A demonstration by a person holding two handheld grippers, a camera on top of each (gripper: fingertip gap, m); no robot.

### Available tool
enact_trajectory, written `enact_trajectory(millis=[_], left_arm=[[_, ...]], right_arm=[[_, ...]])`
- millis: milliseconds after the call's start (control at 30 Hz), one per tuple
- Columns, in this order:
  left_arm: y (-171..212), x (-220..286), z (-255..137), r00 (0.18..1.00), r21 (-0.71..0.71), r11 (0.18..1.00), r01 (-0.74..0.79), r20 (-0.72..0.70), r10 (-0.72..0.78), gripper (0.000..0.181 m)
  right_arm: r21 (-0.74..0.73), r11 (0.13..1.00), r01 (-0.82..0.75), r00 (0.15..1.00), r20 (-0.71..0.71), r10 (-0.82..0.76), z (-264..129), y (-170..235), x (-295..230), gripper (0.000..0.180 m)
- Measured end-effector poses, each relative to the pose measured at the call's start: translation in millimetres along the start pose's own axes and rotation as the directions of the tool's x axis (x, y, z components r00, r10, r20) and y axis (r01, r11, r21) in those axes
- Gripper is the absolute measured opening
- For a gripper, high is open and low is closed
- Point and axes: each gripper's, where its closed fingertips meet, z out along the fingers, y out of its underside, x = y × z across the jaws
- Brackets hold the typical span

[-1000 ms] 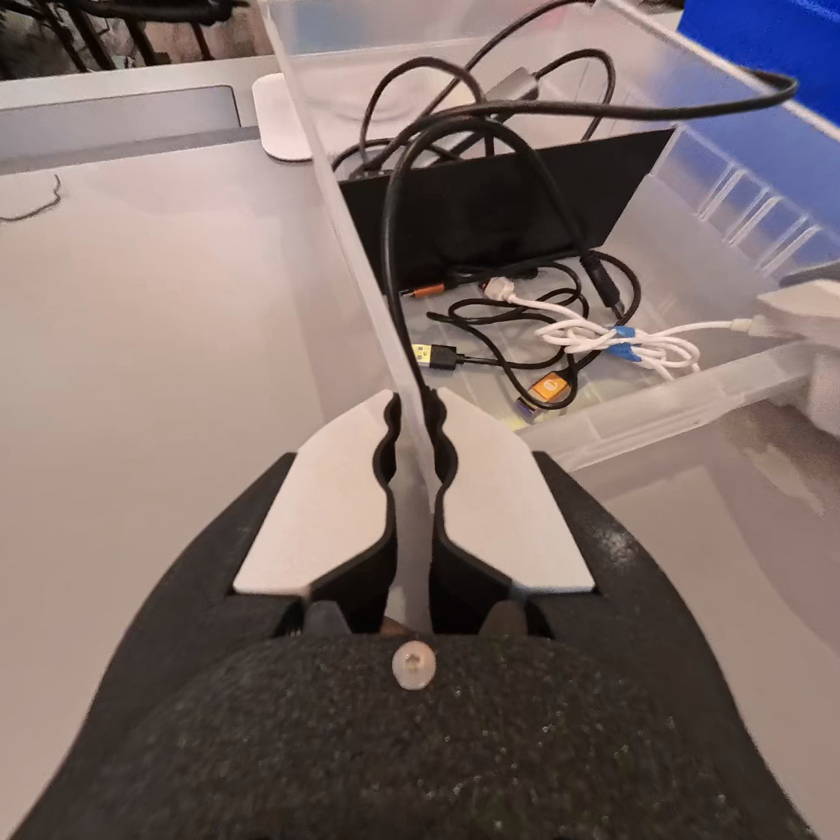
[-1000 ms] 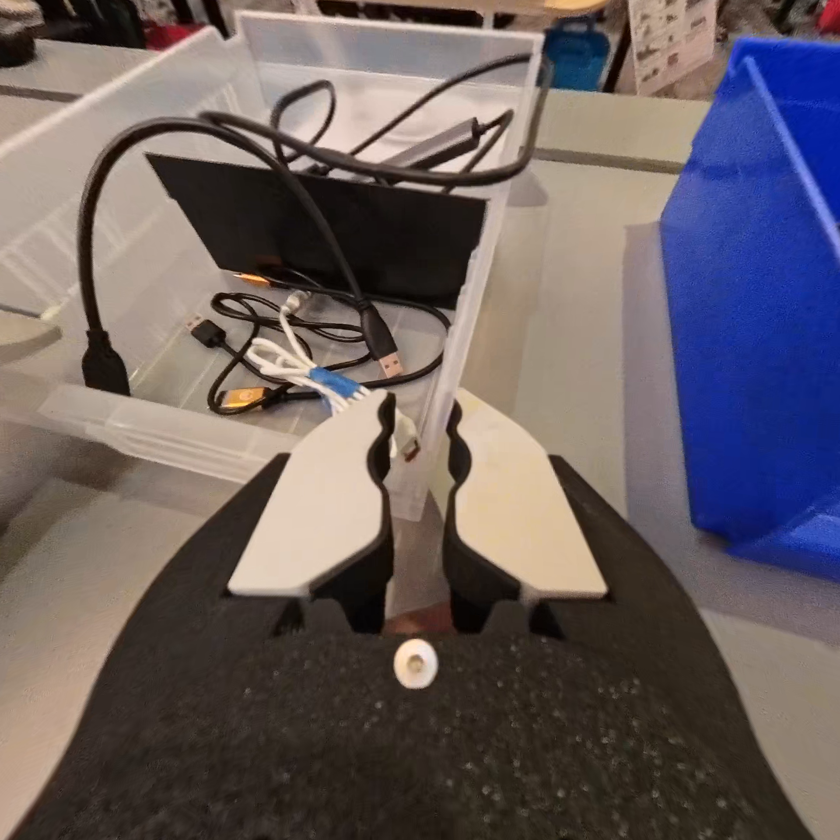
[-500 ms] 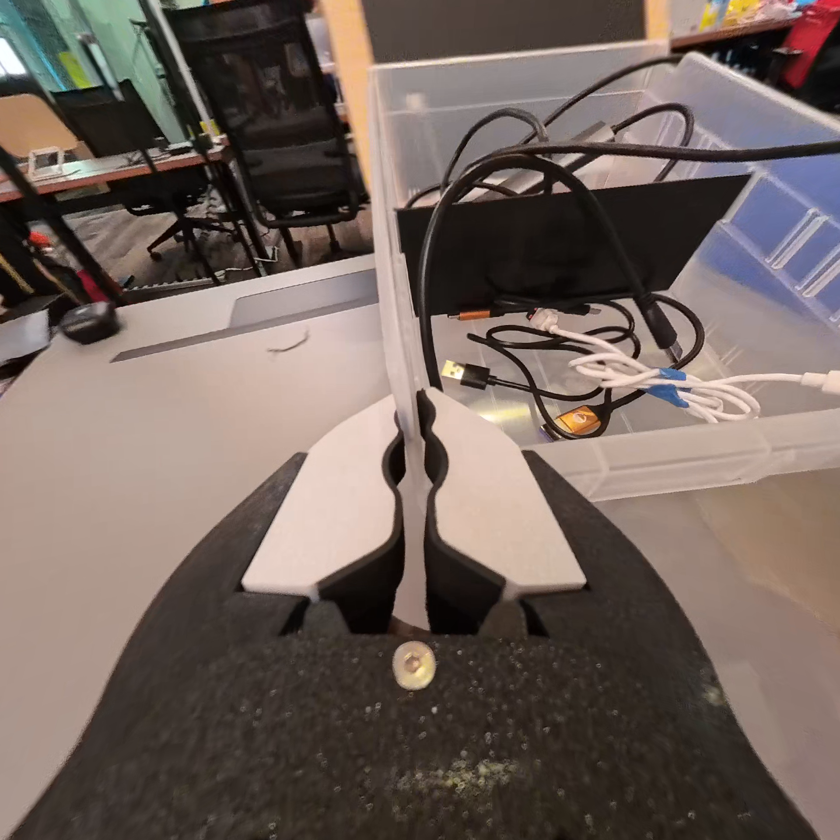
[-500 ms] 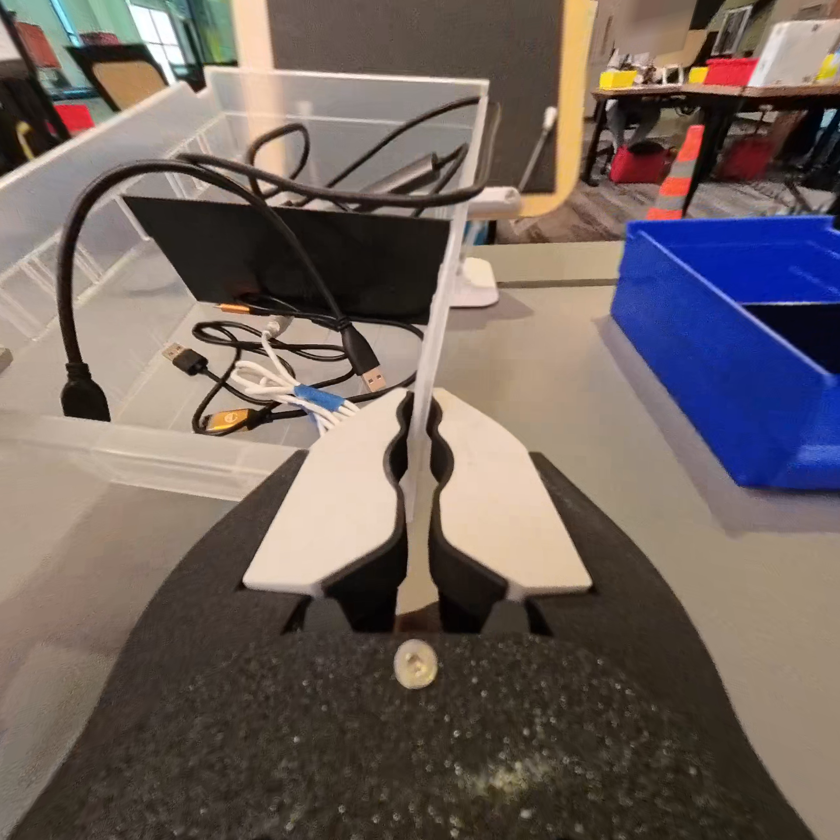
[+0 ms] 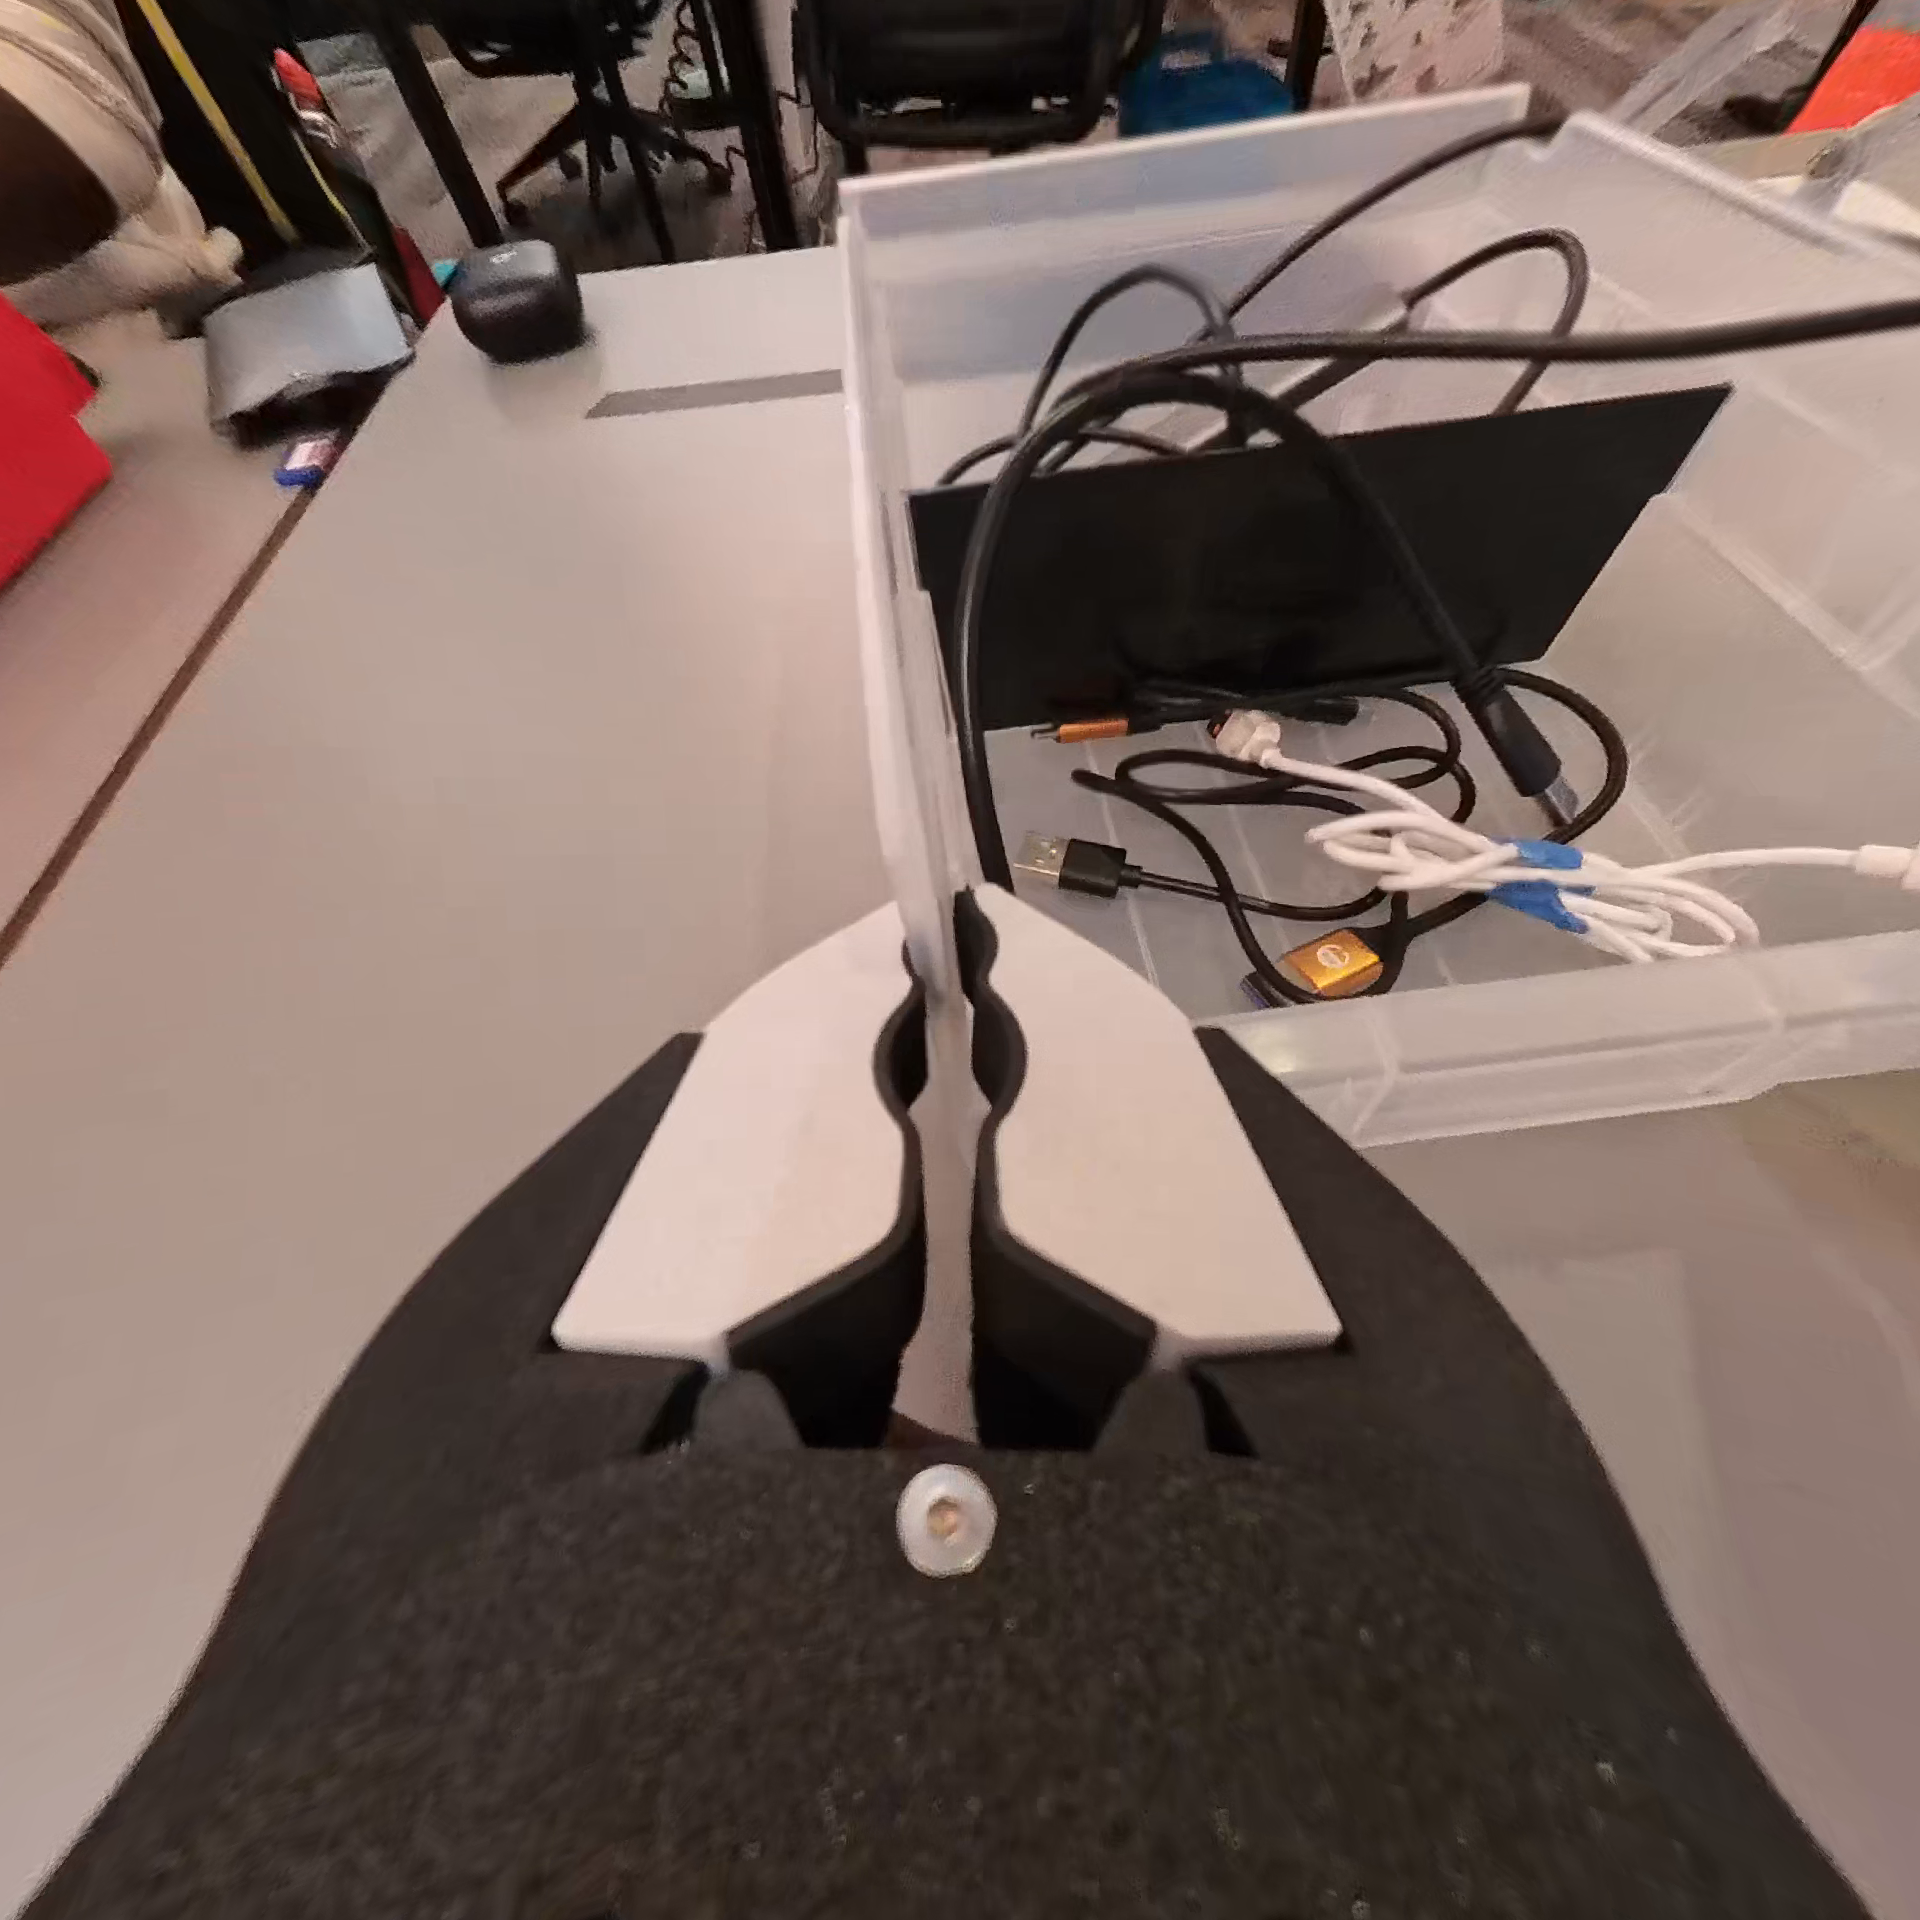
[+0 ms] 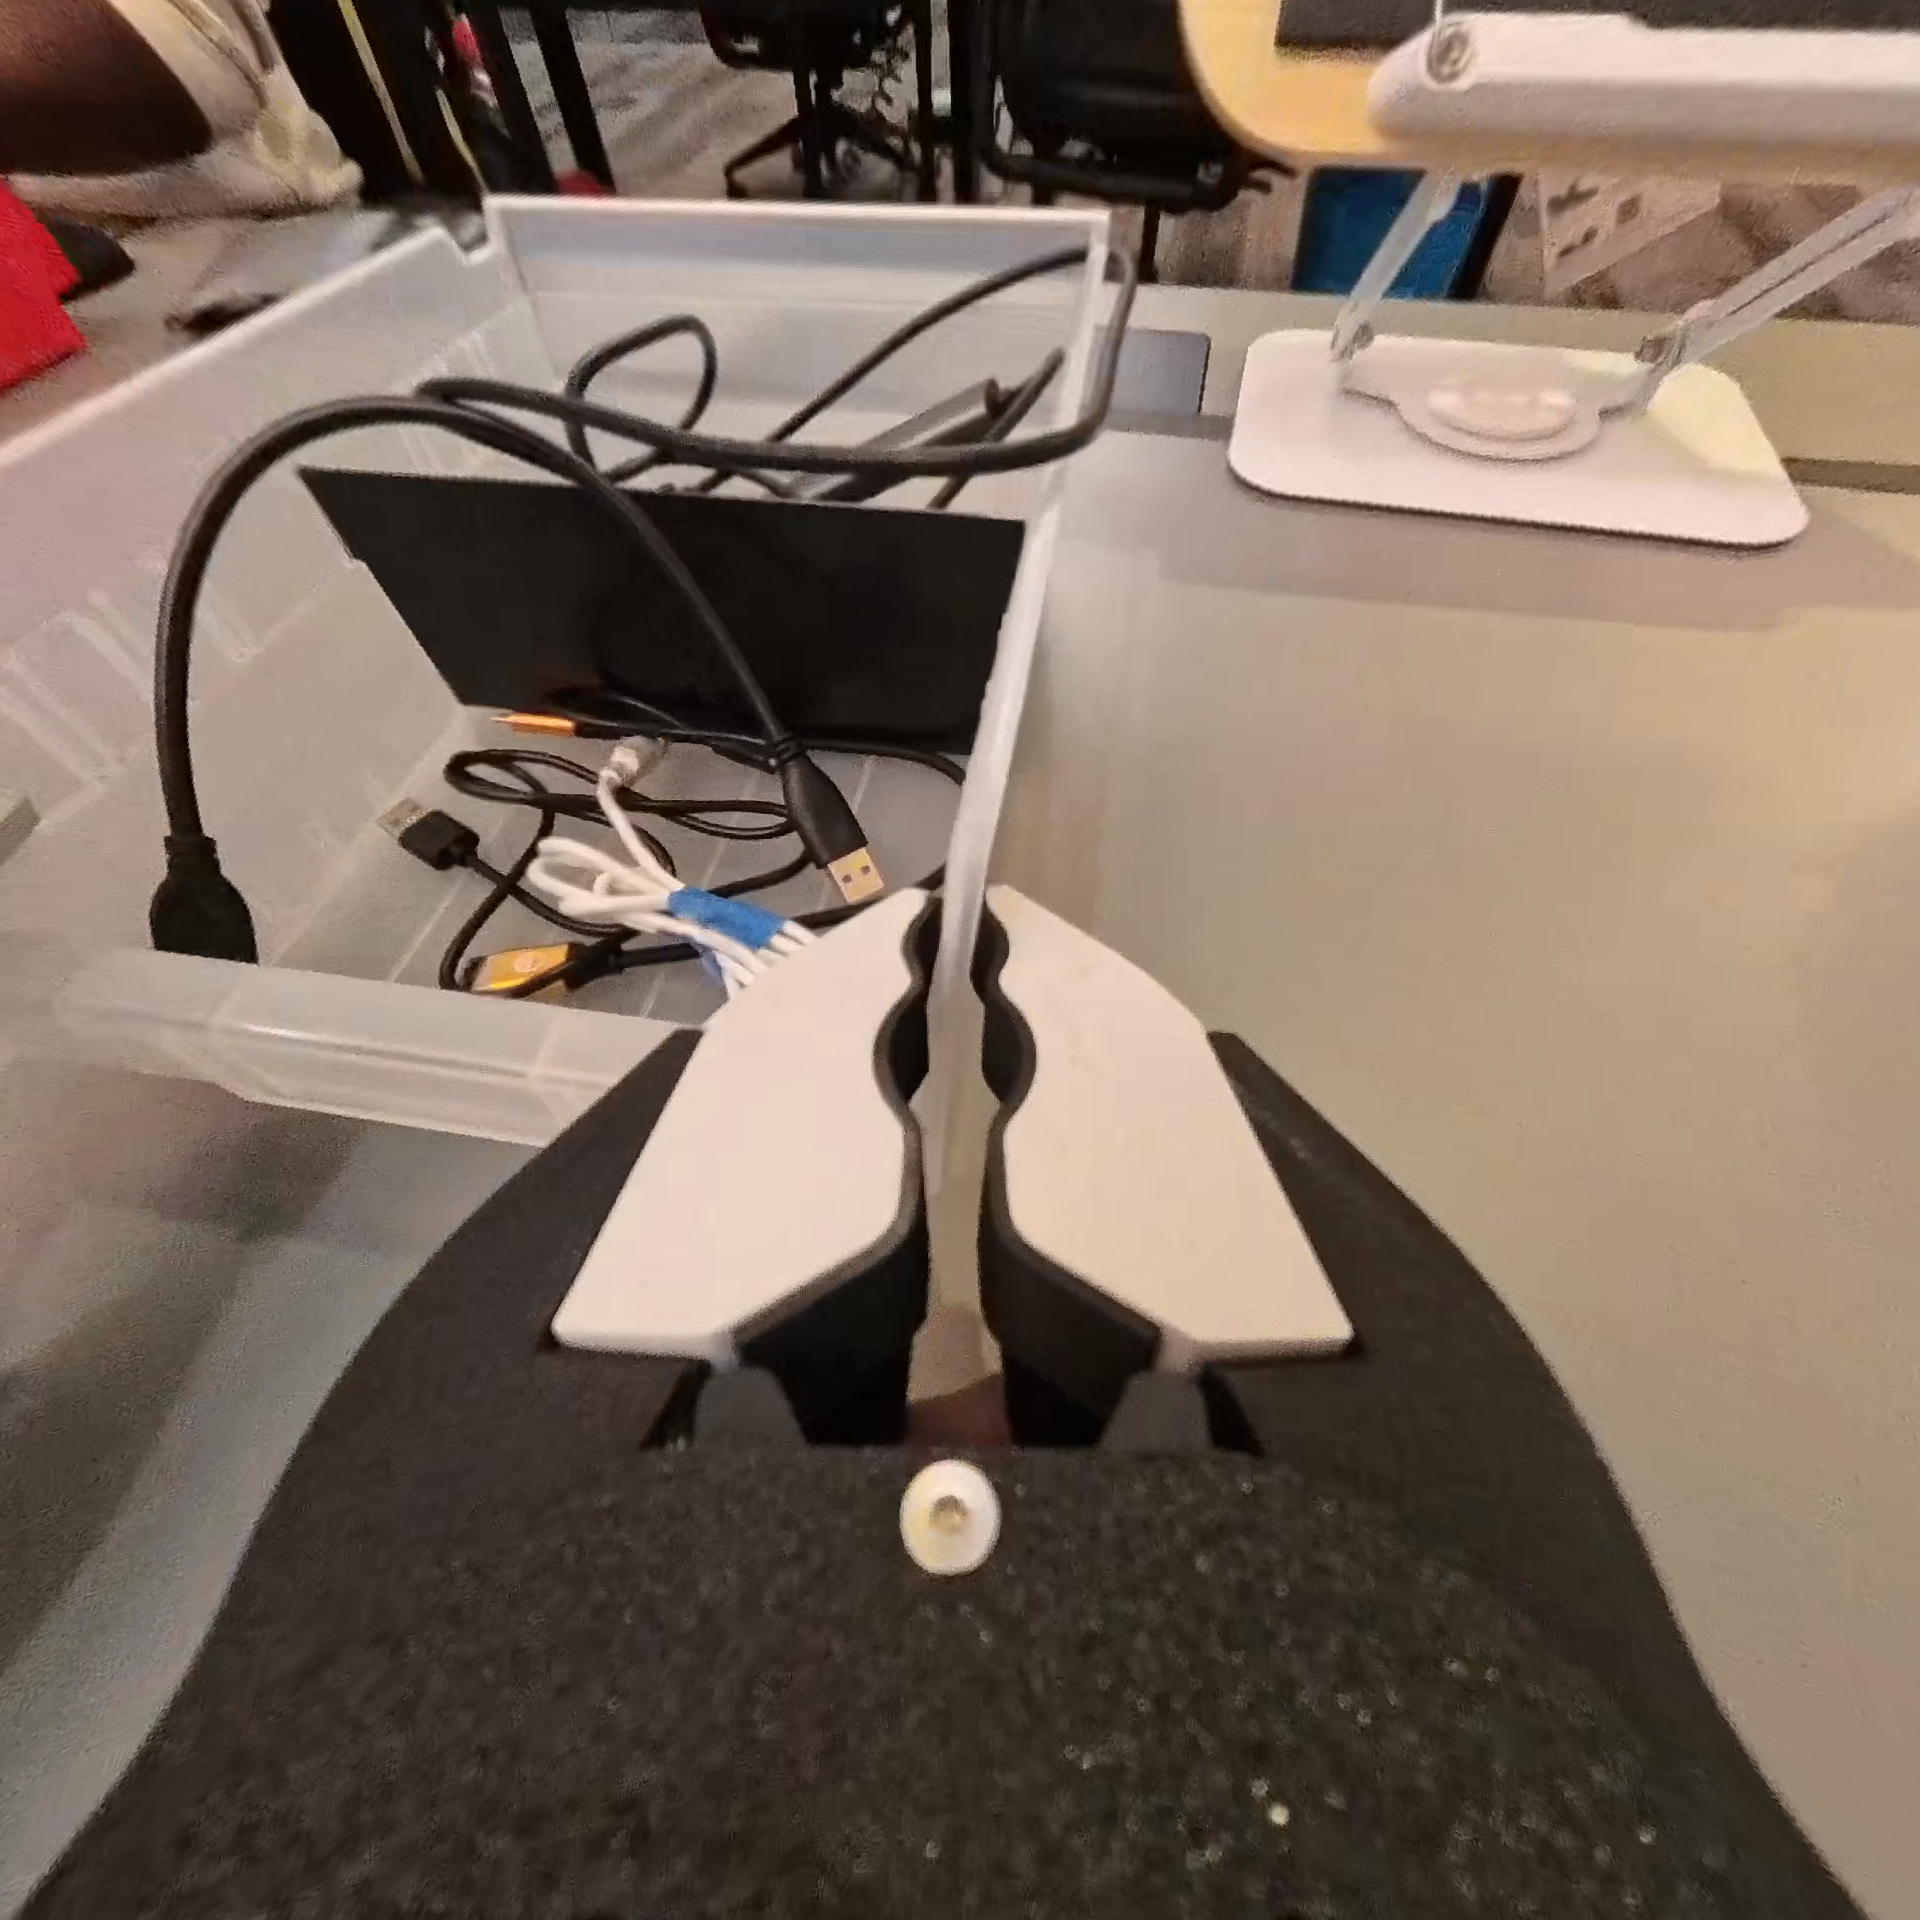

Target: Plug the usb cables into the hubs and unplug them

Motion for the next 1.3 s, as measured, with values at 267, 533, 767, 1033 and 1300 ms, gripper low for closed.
enact_trajectory(millis=[267,533,767,1033,1300], left_arm=[[10.2,-4.4,3.0,0.984,-0.051,0.983,0.176,0.011,-0.176,0.003],[-45.8,1.2,-23.4,0.985,0.217,0.976,0.037,0.159,-0.073,0.027],[-64.3,68.0,-53.2,0.975,0.278,0.945,0.171,0.094,-0.204,0.029],[-16.4,194.7,-46.4,0.938,0.069,0.992,0.110,-0.338,-0.081,0.033],[-2.2,153.8,-28.9,0.976,0.020,1.000,0.010,-0.219,-0.005,0.033]], right_arm=[[-0.030,0.995,0.099,0.959,0.270,-0.087,-6.0,14.9,-10.9,0.015],[0.066,0.966,0.249,0.884,0.393,-0.254,-92.9,31.8,102.0,0.028],[0.039,0.999,0.025,0.985,0.168,-0.031,-125.1,43.3,279.0,0.028],[0.065,0.995,-0.073,0.993,-0.094,0.078,-139.1,44.5,413.4,0.031],[0.025,0.991,-0.130,0.974,-0.181,0.133,-136.7,55.1,444.7,0.034]])
